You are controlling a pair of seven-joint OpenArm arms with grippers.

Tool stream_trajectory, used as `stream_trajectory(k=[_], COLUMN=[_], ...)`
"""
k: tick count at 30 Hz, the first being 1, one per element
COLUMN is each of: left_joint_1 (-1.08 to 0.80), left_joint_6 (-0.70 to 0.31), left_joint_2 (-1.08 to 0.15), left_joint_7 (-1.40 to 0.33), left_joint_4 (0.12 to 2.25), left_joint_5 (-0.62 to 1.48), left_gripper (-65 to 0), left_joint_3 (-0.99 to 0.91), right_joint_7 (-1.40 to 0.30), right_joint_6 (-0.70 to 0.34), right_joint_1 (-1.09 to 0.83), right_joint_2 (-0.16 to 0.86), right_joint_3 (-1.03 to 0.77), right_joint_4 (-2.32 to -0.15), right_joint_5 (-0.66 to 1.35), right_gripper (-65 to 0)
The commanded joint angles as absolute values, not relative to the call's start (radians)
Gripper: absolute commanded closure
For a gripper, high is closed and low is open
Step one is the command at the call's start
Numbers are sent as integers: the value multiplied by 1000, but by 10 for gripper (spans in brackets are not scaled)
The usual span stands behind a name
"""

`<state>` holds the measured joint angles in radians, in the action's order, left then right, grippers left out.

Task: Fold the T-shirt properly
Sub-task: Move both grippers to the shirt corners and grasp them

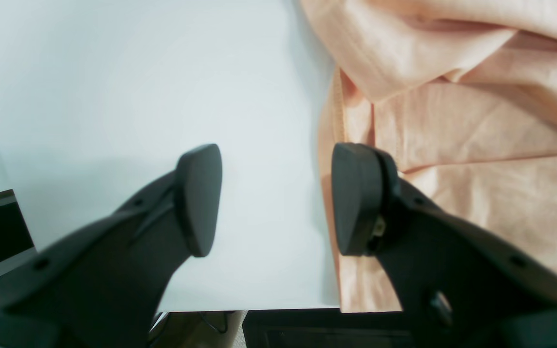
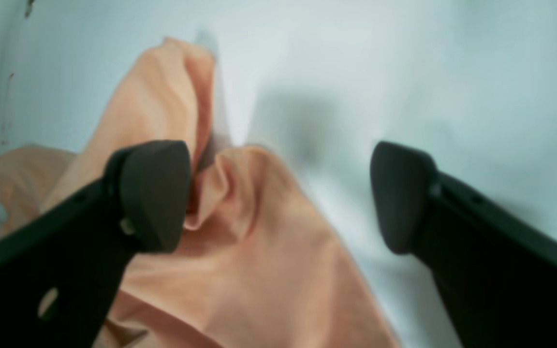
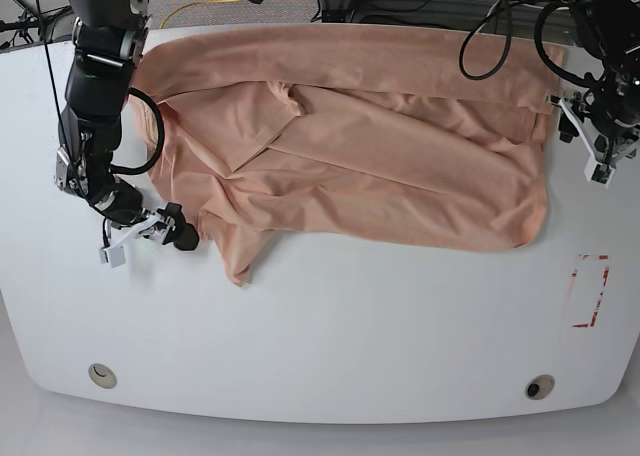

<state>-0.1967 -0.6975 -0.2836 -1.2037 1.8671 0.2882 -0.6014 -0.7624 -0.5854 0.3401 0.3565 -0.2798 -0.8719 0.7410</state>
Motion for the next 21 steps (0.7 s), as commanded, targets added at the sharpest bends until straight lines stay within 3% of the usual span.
stream_trajectory(k=[1,9,16,21], left_joint_1=[-188,-188,-188,-186], left_joint_6=[-698,-698,-698,-698], left_joint_2=[-298,-298,-295,-295], left_joint_7=[-1191,-1190,-1188,-1187], left_joint_4=[1880,1879,1879,1879], left_joint_5=[292,292,292,292], left_gripper=[-339,-339,-339,-339], left_joint_3=[-605,-604,-601,-601], right_joint_7=[-794,-794,-802,-802], right_joint_6=[-584,-584,-590,-588], right_joint_1=[352,349,331,318], right_joint_2=[358,331,325,321], right_joint_3=[-262,-246,-242,-242], right_joint_4=[-878,-880,-892,-912], right_joint_5=[727,730,730,730], right_gripper=[-555,-550,-425,-417])
